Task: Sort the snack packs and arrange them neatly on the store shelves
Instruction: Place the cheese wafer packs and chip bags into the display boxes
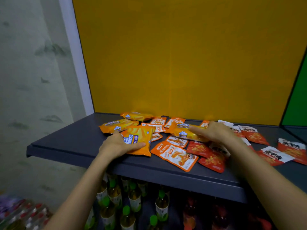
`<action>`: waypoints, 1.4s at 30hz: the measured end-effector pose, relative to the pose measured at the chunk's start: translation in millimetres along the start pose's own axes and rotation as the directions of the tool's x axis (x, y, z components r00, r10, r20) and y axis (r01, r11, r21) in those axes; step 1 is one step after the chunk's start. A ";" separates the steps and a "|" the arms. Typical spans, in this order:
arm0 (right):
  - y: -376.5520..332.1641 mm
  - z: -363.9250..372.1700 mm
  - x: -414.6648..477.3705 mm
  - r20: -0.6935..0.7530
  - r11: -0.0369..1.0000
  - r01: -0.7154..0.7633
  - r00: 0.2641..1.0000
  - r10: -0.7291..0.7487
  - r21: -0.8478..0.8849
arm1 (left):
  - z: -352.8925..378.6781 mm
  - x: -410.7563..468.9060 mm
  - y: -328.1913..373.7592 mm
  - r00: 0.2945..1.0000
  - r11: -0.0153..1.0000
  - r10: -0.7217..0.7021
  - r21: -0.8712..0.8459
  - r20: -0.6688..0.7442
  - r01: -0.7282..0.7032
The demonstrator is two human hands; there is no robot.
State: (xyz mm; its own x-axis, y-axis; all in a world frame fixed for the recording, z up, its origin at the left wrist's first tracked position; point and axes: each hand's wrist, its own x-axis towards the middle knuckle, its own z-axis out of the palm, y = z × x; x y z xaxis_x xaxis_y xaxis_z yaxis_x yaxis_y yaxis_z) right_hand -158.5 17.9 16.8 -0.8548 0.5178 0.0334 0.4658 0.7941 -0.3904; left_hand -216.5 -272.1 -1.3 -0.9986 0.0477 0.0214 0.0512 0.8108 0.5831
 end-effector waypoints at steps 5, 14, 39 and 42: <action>-24.4 8.4 5.7 -0.013 0.993 -0.118 0.993 0.118 0.000 | -7.7 14.3 -2.7 0.988 0.993 0.087 -0.087 0.125 -0.076; -37.3 10.3 15.3 0.104 0.926 -0.229 0.973 0.206 0.301 | -11.9 30.3 -4.5 0.942 0.963 0.185 -0.241 0.279 -0.118; 17.4 -12.2 -60.1 -0.111 0.397 -0.066 0.906 0.408 0.915 | -4.5 50.6 24.8 0.938 0.334 0.276 -0.936 0.212 0.113; 57.2 -31.6 -89.1 -0.145 0.379 -0.043 0.878 0.455 0.925 | 17.1 29.9 62.0 0.889 0.345 0.370 -0.929 0.268 0.137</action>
State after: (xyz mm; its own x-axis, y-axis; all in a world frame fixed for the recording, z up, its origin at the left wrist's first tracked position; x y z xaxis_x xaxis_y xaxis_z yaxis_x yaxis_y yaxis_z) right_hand -48.4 27.2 20.5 -0.5054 0.8627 -0.0146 0.0018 -0.0159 -0.9999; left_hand -243.0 -210.4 21.6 -0.8664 0.4990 0.0171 -0.1285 -0.2559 0.9581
